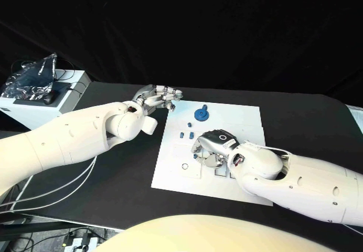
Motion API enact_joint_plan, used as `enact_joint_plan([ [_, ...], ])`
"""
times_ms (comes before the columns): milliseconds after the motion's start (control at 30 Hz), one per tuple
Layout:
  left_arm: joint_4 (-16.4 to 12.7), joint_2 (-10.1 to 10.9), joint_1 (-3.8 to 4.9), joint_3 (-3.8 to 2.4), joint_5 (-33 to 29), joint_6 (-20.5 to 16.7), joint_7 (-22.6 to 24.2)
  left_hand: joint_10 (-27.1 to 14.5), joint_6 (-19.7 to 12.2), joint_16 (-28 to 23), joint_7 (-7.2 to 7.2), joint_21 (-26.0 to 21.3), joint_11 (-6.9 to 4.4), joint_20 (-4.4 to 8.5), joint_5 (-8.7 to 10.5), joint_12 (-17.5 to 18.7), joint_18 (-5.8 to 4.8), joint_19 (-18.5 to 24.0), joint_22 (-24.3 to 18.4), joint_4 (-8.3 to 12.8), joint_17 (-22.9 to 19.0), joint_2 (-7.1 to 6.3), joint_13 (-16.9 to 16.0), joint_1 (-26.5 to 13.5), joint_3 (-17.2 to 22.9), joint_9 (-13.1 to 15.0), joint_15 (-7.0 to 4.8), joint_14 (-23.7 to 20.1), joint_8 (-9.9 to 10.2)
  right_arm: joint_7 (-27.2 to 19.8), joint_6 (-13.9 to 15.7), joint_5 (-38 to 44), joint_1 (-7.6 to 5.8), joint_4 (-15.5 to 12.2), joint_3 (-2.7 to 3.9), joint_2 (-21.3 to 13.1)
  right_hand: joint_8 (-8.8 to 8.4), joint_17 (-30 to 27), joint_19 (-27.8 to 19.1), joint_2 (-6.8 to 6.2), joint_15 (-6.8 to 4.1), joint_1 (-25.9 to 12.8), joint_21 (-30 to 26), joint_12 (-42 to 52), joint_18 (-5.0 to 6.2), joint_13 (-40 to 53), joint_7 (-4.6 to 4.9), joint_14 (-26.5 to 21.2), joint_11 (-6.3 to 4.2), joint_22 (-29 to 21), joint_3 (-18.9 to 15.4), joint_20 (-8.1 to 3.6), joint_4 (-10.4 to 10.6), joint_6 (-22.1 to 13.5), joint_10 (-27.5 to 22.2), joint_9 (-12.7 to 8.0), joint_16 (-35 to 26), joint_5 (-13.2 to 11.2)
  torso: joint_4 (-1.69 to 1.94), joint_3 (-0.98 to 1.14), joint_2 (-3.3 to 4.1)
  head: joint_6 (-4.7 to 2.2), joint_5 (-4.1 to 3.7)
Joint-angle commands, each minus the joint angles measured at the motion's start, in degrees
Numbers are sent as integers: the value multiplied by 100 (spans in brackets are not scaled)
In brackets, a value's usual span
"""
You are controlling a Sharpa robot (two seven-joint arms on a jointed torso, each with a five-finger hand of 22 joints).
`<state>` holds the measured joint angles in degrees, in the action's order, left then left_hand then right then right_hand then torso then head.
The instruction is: Assemble the parts on the task board
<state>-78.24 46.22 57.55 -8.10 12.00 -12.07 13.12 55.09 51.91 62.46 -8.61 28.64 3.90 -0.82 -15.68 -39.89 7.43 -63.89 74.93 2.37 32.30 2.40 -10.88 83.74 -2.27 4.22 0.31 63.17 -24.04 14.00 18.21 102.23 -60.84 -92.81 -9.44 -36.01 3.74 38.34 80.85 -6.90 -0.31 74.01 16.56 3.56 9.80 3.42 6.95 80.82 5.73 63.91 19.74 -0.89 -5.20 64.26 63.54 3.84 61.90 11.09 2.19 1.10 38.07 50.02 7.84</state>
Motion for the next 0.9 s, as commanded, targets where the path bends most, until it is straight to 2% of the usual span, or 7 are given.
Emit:
enact_joint_plan([
  [33, -12, -1, 2, -6, 15, 94, 14, -28, -40, -33, 7, -19, 8, 3, -15, 18, 67, -56, 60, -8, 8, 13, 9, 20, -39, -8, 11, 34, -33, -64, -37, -36, 20, 20, -12, 5, -21, -20, 39, -3, 34, 110, -64, -19, 97, -7, 5, -3, 3, -46, -236, 32, 99, -40, -35, -5, 29, -7, -1, -1, -3, -2, 3],
  [333, -8, 14, 2, -5, 16, 112, -6, -37, -43, -36, 7, -29, 9, 2, -16, 19, 68, -59, 65, -5, 10, 20, 16, 31, -36, -8, 12, 33, -36, -102, 64, -67, 29, -104, -16, -80, -22, -70, 130, -47, 30, 311, -222, -21, 94, -8, 4, -11, 0, -82, -558, 33, 339, -23, -22, -8, 55, 21, 2, 4, 0, -2, 6],
  [600, -5, 21, 2, -5, 16, 129, -17, -37, -43, -36, 7, -29, 9, 2, -16, 19, 68, -59, 65, -5, 10, 20, 16, 31, -36, -8, 12, 33, -36, -97, 363, -83, 31, -279, -13, -294, -23, -72, 133, -114, 39, 320, -235, -20, 95, -7, -8, -15, 13, -66, -571, 37, 330, -94, -92, -11, 56, 35, -7, 4, -6, -2, -18],
  [767, 9, 23, 2, -4, 16, 140, -22, -47, -49, -39, 6, -39, 12, 1, -14, 18, 68, -60, 70, -5, 12, 21, 21, 30, -40, -8, 14, 29, -40, -197, 733, -304, -10, -495, 33, -570, -18, -60, 148, -263, 63, 393, -286, -18, 119, -5, -84, -25, 42, -83, -757, 68, 464, -371, -228, -7, 48, 0, -10, 3, -5, -2, -43],
  [833, 23, 21, 2, -4, 16, 146, -24, -56, -53, -41, 4, -42, 16, 0, -14, 20, 68, -59, 71, -7, 12, 21, 23, 28, -41, -8, 17, 25, -39, -250, 849, -458, -68, -574, 66, -699, -16, -62, 154, -316, 74, 432, -310, -18, 124, -4, -153, -26, 55, -96, -843, 78, 508, -545, -253, -4, 32, -25, -13, 4, -7, -2, -77],
  [867, 29, 19, 2, -4, 16, 147, -24, -56, -53, -41, 4, -42, 16, 0, -14, 20, 68, -59, 71, -7, 12, 21, 23, 28, -41, -8, 17, 25, -39, -273, 880, -530, -106, -599, 81, -760, -20, -59, 161, -316, 71, 458, -322, -20, 128, -4, -161, -23, 49, -102, -881, 81, 532, -568, -227, -4, 29, -22, -14, 3, -9, -2, -91],
  [900, 35, 18, 2, -4, 16, 149, -24, -61, -58, -42, 4, -45, 18, -1, -15, 21, 68, -58, 71, -6, 13, 20, 24, 29, -42, -8, 18, 23, -39, -292, 890, -606, -150, -614, 95, -824, -21, -57, 166, -317, 66, 477, -328, -17, 127, -3, -123, -25, 42, -103, -897, 78, 535, -576, -206, -5, 26, -20, -12, 2, -8, -2, -109],
])
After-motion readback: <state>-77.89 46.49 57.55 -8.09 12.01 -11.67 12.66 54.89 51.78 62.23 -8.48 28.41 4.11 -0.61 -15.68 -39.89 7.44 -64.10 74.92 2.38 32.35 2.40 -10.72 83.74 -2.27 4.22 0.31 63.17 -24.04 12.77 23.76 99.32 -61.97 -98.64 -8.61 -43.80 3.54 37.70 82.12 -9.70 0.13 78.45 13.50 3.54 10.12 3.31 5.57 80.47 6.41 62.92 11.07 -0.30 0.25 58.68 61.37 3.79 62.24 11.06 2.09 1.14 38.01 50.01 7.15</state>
